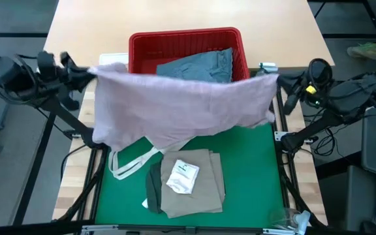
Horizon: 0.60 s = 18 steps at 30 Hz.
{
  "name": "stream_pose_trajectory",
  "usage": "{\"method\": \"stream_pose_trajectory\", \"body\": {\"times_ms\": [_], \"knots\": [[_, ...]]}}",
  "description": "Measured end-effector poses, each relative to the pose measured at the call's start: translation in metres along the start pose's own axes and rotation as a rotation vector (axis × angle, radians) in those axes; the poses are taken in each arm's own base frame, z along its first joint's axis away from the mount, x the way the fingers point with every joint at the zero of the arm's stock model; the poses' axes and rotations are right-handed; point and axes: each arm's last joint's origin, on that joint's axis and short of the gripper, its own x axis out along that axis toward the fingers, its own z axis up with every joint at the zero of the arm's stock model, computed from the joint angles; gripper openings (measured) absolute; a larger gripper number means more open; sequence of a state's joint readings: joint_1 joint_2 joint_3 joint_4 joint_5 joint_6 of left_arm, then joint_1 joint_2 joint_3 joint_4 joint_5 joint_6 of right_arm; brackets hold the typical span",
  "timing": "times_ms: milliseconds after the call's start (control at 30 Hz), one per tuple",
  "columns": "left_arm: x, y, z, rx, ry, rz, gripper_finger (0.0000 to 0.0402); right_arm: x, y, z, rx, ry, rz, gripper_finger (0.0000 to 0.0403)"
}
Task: Fold laundry
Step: Fold the pink shirt
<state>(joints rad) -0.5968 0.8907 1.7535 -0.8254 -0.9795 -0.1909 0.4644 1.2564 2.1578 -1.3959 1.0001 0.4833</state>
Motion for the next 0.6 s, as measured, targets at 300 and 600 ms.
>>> {"method": "stream_pose_trajectory", "body": {"times_ms": [300, 600], "knots": [[0.012, -0.024, -0.053, -0.228, 0.552, -0.161, 0.0011, 0.013, 0.026, -0.025, 0.104, 0.362, 0.198, 0.0005], [0.029, -0.101, -0.114, -0.118, 1.068, -0.196, 0.0011, 0.021, 0.083, -0.086, 0.021, 0.66, 0.284, 0.0005]]}}
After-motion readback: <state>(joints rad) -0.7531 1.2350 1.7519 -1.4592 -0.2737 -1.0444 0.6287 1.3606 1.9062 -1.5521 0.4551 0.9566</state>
